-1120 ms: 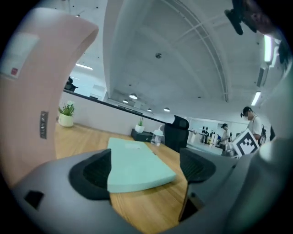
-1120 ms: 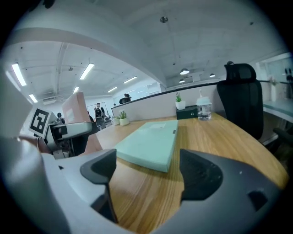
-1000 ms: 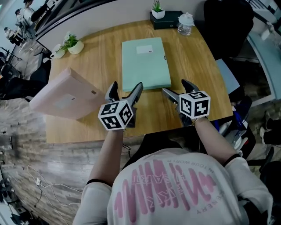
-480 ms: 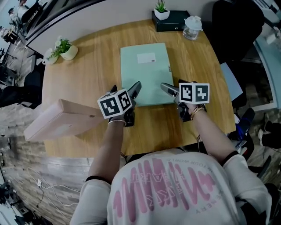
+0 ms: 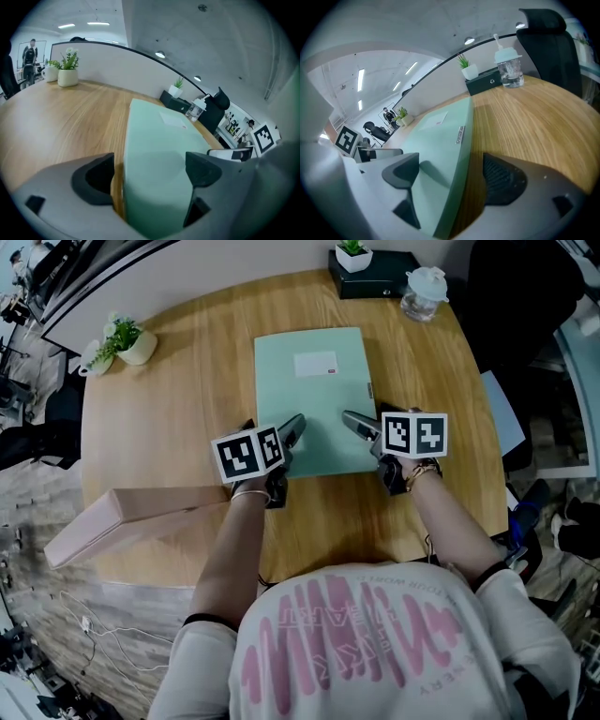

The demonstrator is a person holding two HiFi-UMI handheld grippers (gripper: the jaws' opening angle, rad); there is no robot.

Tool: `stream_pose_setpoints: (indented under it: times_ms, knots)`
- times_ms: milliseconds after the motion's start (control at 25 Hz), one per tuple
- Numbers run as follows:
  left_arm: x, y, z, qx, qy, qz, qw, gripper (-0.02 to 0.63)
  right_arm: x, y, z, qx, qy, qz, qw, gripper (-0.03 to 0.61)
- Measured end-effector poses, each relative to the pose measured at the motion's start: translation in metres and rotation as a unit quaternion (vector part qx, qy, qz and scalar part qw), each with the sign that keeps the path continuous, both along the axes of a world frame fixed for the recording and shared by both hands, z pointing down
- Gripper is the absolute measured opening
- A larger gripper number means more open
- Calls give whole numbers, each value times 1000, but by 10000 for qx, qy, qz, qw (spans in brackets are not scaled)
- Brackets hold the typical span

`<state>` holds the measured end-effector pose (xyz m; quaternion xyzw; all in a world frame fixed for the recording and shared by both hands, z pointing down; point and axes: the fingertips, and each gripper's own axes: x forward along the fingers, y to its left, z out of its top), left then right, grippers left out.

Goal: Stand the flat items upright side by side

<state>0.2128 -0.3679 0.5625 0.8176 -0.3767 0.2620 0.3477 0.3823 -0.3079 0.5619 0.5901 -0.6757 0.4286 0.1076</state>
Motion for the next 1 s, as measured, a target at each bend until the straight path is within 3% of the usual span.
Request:
stream_pose_setpoints:
  times_ms: [280,400,640,1000]
  knots:
    - [10,3,5,-154,206,138,9996,446,1,-2,2,131,81,6,9999,409]
    - [11,3,5,-107,212,153,9996,446,-5,-5,0,269,139,-254,9992,341]
    - [11,4,4,-86,398,127,9991,420,-6,-6,1,268,158,-335,9990,342]
    - [17,12,2,-131,354,162,9992,410,-1,1,-3,258,235,-84,9994,331]
